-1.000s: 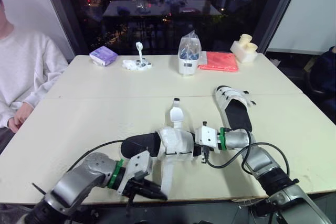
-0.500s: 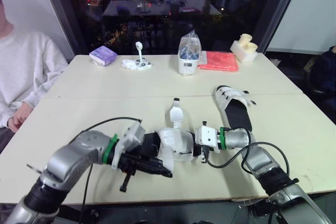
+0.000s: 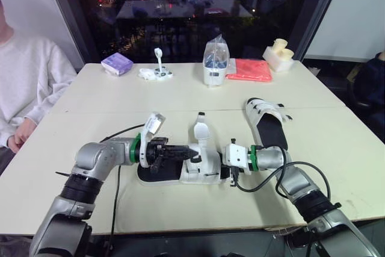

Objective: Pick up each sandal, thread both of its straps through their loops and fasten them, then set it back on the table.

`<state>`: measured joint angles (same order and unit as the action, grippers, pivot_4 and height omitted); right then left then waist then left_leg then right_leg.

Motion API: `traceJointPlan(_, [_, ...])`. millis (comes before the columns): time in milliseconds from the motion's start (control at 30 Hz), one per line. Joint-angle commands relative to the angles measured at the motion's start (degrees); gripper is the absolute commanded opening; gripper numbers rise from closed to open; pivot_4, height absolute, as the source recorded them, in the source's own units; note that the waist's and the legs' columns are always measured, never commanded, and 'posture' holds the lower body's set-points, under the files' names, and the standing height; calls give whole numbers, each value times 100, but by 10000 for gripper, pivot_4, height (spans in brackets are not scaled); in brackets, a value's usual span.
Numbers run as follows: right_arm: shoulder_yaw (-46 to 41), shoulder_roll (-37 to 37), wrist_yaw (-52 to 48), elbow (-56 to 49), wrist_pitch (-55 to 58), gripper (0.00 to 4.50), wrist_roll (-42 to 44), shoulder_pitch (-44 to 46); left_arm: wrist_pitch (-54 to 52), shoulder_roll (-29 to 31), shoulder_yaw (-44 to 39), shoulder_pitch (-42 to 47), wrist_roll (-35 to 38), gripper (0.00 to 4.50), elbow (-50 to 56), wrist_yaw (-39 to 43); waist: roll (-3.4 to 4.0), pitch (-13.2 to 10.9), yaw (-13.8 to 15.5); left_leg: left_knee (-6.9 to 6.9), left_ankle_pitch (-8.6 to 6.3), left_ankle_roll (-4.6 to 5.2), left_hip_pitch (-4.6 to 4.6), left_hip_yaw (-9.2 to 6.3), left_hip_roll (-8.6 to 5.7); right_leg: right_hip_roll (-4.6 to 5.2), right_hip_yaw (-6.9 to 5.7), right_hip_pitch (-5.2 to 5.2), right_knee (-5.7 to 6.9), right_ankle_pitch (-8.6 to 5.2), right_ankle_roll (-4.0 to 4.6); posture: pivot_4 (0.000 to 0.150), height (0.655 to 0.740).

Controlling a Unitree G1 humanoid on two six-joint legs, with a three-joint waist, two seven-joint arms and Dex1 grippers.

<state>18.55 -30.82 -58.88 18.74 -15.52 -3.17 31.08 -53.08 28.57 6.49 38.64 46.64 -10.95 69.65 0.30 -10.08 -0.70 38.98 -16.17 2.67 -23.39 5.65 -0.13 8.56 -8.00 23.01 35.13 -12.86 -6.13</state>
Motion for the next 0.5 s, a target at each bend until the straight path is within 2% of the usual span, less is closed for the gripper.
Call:
traceJointPlan(33, [279, -120, -99, 313, 196, 0, -377, -267, 266, -170, -370, 293, -225, 338, -432, -361, 0, 0, 0, 0, 0, 0, 0, 0, 0, 0, 0, 0, 0, 0, 0, 1500, 7400])
traceJointPlan(267, [289, -78, -74, 340, 222, 0, -390, -225, 443, -518, -427, 409, -434, 338, -1054, -357, -2, 2, 0, 1, 0, -2, 2, 0, 0, 3, 0, -2, 0, 1, 0, 1500, 7400])
traceJointPlan(500, [283, -80, -52, 296, 245, 0, -385, -253, 273, -767, -611, 499, -232, 338, -1054, -180, -4, 3, 0, 1, 0, -5, 3, -1, 0, 9, 0, -4, -1, 1, 1, 1500, 7400])
